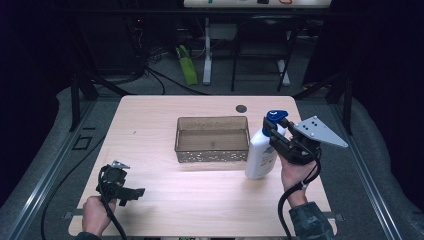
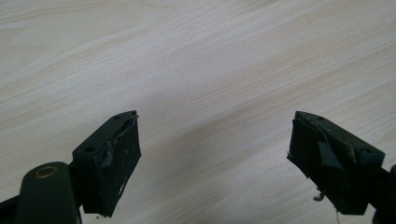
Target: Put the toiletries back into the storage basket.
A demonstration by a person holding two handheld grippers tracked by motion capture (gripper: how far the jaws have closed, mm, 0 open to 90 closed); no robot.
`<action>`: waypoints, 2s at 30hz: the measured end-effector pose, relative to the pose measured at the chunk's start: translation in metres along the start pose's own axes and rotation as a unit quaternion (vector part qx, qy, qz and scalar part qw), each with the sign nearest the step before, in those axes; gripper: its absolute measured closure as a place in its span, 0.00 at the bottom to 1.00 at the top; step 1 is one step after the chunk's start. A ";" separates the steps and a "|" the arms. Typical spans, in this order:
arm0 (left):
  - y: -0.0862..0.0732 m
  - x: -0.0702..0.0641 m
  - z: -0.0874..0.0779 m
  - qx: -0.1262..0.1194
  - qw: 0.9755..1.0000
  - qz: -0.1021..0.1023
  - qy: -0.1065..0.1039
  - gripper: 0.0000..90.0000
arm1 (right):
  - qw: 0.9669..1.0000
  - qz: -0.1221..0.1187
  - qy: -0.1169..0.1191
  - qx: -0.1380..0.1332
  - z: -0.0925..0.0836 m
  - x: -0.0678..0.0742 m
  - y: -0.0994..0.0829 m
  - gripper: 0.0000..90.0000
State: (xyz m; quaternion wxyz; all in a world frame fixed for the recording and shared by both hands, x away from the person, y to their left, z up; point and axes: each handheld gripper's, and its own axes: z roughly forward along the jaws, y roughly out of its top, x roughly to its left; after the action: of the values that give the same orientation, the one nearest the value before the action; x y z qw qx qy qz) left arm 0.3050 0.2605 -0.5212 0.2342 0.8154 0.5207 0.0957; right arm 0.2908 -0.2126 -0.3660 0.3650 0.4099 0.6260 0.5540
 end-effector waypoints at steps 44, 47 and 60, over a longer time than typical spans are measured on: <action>0.001 0.000 0.002 0.005 1.000 0.001 -0.003 0.18 | 1.000 -0.014 0.019 -0.016 0.012 0.010 0.039 0.66; 0.001 0.000 0.002 0.008 1.000 0.003 -0.004 0.18 | 1.000 -0.014 0.020 -0.016 0.013 0.012 0.042 0.66; 0.001 0.001 0.003 0.007 1.000 0.002 -0.003 0.18 | 1.000 -0.013 0.017 -0.013 0.025 0.015 0.049 0.66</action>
State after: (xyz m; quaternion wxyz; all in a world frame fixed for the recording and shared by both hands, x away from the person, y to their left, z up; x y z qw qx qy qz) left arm 0.3070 0.2602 -0.5231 0.2301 0.8184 0.5187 0.0905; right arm 0.3131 -0.1861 -0.3206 0.3668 0.3879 0.6297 0.5643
